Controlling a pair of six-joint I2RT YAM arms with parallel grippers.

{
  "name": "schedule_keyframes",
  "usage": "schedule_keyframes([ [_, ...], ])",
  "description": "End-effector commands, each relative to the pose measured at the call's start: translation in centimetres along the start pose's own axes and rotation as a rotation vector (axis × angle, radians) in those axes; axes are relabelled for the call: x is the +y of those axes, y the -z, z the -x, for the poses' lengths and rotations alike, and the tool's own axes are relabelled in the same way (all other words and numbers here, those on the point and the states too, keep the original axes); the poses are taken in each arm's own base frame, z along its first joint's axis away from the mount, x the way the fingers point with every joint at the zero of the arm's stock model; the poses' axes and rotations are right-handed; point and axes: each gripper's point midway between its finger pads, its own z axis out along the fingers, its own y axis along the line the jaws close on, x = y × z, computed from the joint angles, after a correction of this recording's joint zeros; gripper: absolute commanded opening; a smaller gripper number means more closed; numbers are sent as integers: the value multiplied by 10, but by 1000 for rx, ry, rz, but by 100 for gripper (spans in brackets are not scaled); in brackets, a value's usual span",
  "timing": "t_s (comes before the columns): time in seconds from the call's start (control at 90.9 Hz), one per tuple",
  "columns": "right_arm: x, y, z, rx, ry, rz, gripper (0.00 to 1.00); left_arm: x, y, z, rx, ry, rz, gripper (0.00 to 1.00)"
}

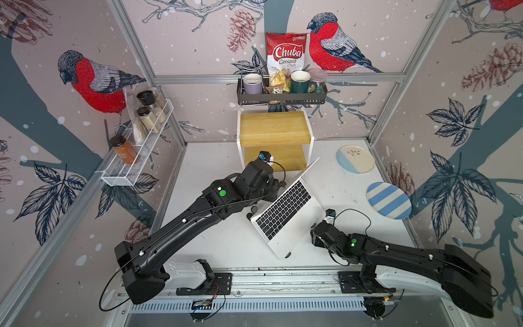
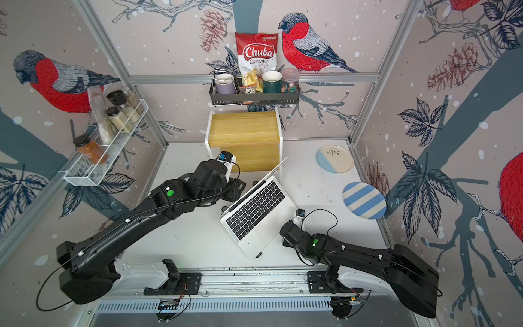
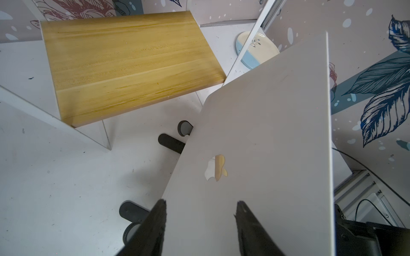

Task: Close the laptop lid and set it aside
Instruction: Close the lid of the laptop.

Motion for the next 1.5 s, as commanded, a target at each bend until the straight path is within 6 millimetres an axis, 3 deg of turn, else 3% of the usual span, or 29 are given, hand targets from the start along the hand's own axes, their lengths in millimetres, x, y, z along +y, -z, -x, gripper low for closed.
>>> schedule_keyframes([
  [0.0,6,-2,5,-27,-17,5,48,2,-6,-19,63,5,10,54],
  [0.231,8,-10,0,-3,-11,-2,49,-13,-15,-31,61,34,-52,57],
  [0.363,12,-14,-3,8,-12,2,48,-12,-19,-36,81,28,-33,58],
  [0.605,12,-18,-8,14,-8,-15,48,21,-8,-24,6,-17,140,60],
  [0.924,11,-16,-7,4,-5,-26,47,50,3,-14,-56,-40,277,67],
  [1.122,11,-12,-7,-1,2,-24,47,60,23,8,-102,-54,314,69],
  [1.288,5,-5,-8,12,6,-51,47,83,36,26,-138,-40,413,70],
  [1.365,-2,-1,-10,23,-3,-75,47,79,40,33,-141,-21,375,69],
  [1.486,-11,4,-13,29,-24,-100,43,49,39,38,-147,-19,193,63],
])
